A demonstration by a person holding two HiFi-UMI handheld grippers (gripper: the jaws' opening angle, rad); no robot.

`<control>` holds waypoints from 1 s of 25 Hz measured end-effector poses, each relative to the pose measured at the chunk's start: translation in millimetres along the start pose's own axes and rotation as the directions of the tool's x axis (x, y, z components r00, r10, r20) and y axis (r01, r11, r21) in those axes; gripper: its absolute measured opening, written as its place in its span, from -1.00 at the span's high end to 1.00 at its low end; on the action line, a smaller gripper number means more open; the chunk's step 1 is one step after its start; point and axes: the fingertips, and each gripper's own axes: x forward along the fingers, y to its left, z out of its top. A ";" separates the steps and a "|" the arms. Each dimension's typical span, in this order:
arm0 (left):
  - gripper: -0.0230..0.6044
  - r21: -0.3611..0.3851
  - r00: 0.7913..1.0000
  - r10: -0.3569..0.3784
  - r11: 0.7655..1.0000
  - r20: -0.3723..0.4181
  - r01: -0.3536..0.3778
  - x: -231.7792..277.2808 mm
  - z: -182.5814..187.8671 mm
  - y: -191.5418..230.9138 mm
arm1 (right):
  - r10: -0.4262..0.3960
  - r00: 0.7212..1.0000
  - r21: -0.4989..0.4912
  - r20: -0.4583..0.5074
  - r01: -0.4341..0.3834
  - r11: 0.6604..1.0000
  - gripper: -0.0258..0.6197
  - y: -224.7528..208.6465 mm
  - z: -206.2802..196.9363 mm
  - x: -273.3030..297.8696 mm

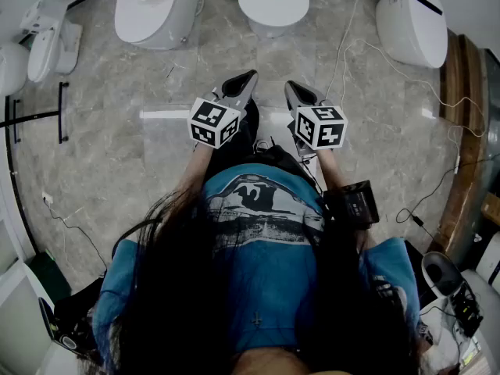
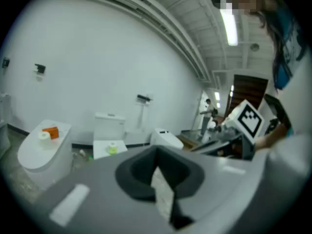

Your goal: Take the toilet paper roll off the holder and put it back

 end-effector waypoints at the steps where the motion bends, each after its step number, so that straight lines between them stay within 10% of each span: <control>1: 0.93 0.008 1.000 -0.002 1.000 -0.003 0.002 9.2 7.4 11.6 | -0.003 1.000 0.002 0.001 0.003 1.000 0.87 -5.3 11.7 10.7; 15: 0.93 -0.012 0.996 -0.092 0.996 -0.016 0.092 118.2 84.4 172.8 | -0.073 0.997 0.018 -0.029 0.073 0.997 0.87 -52.0 144.8 153.3; 25: 0.93 -0.060 0.984 -0.172 0.984 -0.039 0.169 170.3 91.4 209.3 | -0.158 0.986 0.052 -0.057 0.161 0.986 0.87 -89.2 178.2 178.4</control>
